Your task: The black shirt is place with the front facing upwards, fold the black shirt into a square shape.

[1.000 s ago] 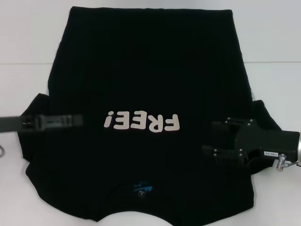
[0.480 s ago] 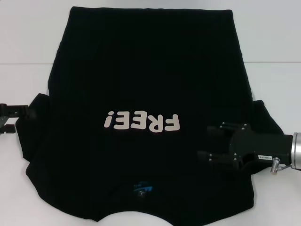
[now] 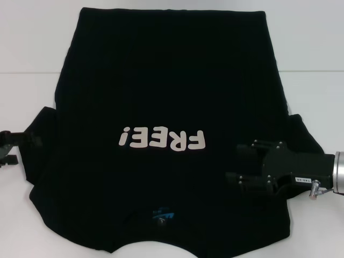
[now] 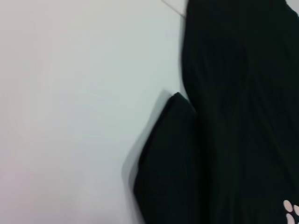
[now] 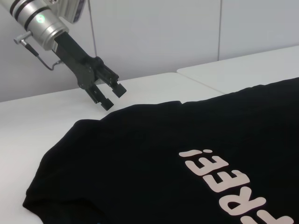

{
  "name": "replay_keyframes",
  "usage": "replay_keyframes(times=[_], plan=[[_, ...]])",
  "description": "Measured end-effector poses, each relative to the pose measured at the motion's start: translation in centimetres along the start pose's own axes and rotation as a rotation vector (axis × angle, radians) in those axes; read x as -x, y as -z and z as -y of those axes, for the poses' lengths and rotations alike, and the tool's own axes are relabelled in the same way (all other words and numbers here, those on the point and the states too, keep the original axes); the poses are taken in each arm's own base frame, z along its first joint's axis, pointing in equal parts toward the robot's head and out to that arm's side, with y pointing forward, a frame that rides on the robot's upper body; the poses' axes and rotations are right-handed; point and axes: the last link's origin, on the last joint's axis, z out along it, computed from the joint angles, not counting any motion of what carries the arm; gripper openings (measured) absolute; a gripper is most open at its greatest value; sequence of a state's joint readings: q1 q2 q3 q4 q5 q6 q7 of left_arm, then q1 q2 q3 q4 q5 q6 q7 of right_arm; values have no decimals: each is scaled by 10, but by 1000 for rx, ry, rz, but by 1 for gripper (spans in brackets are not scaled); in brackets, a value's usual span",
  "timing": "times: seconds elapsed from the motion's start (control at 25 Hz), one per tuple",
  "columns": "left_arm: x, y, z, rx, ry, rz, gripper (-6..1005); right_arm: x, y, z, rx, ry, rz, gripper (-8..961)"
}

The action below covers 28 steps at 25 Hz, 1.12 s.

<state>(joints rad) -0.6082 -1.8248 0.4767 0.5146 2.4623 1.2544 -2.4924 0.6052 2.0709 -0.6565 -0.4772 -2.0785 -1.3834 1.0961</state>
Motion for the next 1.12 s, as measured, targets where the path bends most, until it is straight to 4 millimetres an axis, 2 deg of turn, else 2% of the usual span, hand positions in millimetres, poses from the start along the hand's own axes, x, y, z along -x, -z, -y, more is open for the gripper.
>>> replay_keyframes(times=[0.52, 0.68, 1.12], plan=[[7, -12, 0, -1, 25, -2, 922, 0, 2, -1, 7, -1, 1, 804], [10, -19, -6, 10, 25, 22, 921, 0, 2, -2, 15, 0, 5, 803], [4, -17, -7, 1, 29, -1, 919, 1, 2, -4, 32, -1, 14, 803]])
